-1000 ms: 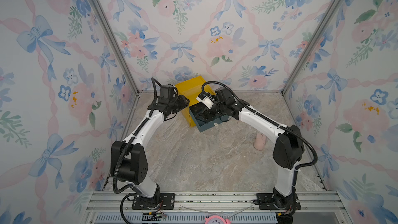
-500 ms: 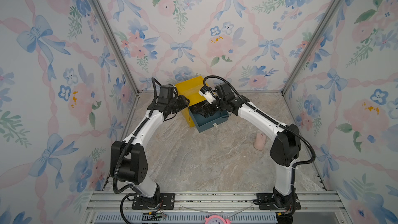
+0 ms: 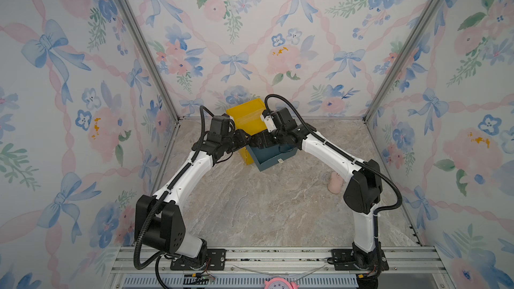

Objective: Take the mice out of the drawer
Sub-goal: Move the mouse to the drawer.

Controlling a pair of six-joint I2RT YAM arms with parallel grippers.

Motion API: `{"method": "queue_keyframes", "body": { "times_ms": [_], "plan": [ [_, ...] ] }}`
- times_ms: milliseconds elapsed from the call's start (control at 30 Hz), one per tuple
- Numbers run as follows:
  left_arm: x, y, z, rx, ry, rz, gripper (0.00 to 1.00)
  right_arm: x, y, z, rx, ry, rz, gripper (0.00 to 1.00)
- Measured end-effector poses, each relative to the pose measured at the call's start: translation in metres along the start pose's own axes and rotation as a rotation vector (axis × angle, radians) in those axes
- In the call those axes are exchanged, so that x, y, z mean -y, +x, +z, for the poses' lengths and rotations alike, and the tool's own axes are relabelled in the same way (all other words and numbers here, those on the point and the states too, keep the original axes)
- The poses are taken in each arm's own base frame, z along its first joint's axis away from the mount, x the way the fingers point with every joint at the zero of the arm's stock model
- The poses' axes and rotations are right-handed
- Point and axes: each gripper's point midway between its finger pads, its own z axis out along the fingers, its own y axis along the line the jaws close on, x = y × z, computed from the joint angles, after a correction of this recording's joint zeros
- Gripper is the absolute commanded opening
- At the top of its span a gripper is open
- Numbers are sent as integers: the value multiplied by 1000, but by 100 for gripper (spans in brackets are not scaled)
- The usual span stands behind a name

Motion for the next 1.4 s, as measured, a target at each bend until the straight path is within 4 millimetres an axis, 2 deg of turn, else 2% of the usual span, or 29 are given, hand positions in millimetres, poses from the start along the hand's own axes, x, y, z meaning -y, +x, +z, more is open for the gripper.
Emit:
{"method": "queue_keyframes", "body": {
  "times_ms": [167,333,467,800,967,1067,1167,1333,1400],
  "plan": [
    [-4,20,7,-42,-15,-11,37,0,8,10,-27,31,66,96],
    [-6,21,8,-37,-24,-14,37,-2,11,17,-34,75,108,97],
    [-12,20,10,-21,-45,-14,36,3,10,18,-27,135,112,95],
    [-14,21,12,-14,-60,-33,32,20,20,10,-42,232,89,83],
    [-14,20,12,-10,-62,-37,31,31,27,-3,-66,275,77,84],
    [-14,20,12,-10,-63,-40,31,31,22,-15,-53,269,90,91],
    [-14,20,12,-10,-64,-43,31,29,14,-21,-33,251,121,94],
    [-13,20,13,-10,-69,-45,31,24,-7,-22,10,242,199,99],
    [-13,19,13,-7,-72,-45,31,24,-9,-20,9,250,229,100]
  ]
}}
